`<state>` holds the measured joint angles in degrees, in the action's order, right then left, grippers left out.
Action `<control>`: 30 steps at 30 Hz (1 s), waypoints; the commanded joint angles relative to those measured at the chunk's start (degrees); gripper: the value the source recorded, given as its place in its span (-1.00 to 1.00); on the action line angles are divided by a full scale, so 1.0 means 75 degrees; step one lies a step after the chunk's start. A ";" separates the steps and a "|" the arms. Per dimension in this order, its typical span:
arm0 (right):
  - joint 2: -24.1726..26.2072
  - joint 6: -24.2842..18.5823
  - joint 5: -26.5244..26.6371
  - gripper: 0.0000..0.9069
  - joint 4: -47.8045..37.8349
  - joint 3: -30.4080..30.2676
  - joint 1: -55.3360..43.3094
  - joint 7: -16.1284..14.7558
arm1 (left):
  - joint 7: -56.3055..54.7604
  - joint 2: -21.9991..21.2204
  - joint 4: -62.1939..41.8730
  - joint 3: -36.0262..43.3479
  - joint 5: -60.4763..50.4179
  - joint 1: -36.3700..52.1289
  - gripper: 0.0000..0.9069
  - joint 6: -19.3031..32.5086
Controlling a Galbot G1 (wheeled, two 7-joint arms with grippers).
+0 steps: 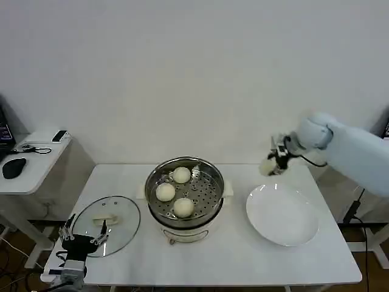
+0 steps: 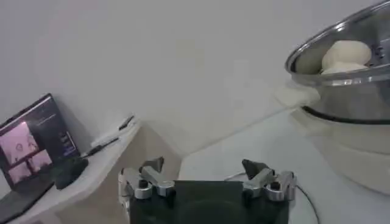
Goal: Take steamed baozi put them in steamer then cover it.
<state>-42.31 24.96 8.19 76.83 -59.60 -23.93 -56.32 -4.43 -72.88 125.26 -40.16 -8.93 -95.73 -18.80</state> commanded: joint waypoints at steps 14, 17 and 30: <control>-0.2648 0.2229 0.3666 0.44 0.0894 -0.1457 -0.1001 0.2262 | 0.0001 -0.0076 0.0168 -0.0018 -0.0031 0.0035 1.00 -0.0039; -0.2711 0.2228 0.3621 0.44 0.0794 -0.1471 -0.0759 0.2329 | 0.0000 -0.0092 0.0195 -0.0001 -0.0050 0.0029 1.00 -0.0038; -0.2874 0.2233 0.3289 0.44 0.0405 -0.1533 -0.0236 0.2275 | -0.0012 -0.0161 0.0321 -0.0099 -0.0065 -0.0084 1.00 -0.0030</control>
<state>-62.07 40.46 31.82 80.53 -70.41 -27.35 -40.47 -4.50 -74.08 127.51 -40.66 -9.43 -96.27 -19.05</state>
